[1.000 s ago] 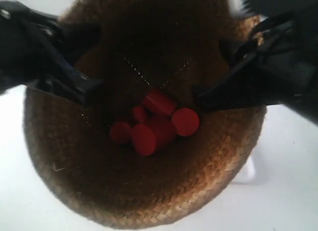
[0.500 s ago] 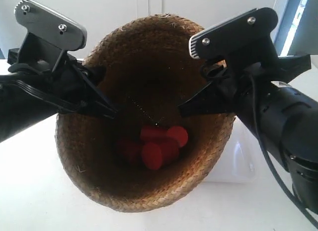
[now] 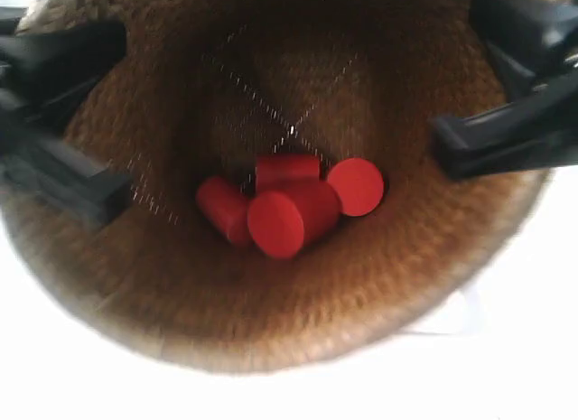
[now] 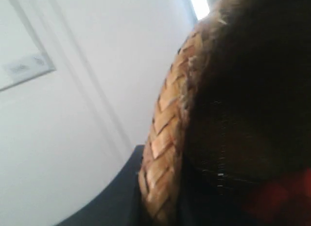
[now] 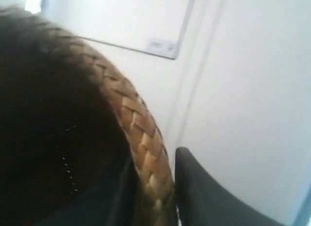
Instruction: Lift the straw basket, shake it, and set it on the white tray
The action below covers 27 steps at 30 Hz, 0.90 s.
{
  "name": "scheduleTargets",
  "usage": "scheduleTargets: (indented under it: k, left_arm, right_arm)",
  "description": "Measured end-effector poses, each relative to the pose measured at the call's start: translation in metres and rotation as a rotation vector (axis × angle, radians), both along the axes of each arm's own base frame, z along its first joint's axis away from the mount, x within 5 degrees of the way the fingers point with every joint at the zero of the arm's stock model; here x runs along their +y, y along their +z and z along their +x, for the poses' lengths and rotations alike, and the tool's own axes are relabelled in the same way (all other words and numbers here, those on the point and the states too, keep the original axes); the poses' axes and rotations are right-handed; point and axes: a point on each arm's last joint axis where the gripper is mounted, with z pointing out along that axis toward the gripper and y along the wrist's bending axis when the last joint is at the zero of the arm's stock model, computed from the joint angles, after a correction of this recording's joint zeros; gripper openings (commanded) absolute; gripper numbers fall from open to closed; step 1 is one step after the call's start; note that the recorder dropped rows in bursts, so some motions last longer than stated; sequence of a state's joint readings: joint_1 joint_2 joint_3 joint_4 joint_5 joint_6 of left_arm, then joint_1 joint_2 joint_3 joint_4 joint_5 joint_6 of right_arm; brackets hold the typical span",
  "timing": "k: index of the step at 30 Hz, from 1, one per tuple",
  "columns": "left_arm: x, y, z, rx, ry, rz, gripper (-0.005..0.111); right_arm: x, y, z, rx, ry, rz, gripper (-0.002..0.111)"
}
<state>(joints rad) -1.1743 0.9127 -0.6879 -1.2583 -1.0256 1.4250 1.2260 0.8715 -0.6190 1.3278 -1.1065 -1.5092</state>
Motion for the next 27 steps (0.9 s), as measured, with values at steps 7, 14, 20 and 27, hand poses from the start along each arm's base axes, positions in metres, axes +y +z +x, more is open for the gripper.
scheduleTargets:
  k: [7, 14, 20, 27]
  left_arm:
    - [-0.024, -0.065, 0.082, 0.308, 0.028, 0.095, 0.0]
    - [-0.02, -0.053, 0.077, 0.298, 0.001, 0.05, 0.0]
    - [-0.02, -0.054, 0.076, 0.315, -0.013, 0.041, 0.0]
    - [-0.022, -0.046, 0.064, 0.315, -0.071, 0.04, 0.0]
  right_arm:
    - [0.021, -0.071, 0.077, 0.29, -0.193, -0.12, 0.0]
    - [0.017, -0.057, 0.072, 0.277, -0.15, -0.073, 0.0]
    - [0.017, -0.056, 0.072, 0.28, -0.135, -0.075, 0.0]
    - [0.016, -0.05, 0.058, 0.3, -0.112, -0.094, 0.0]
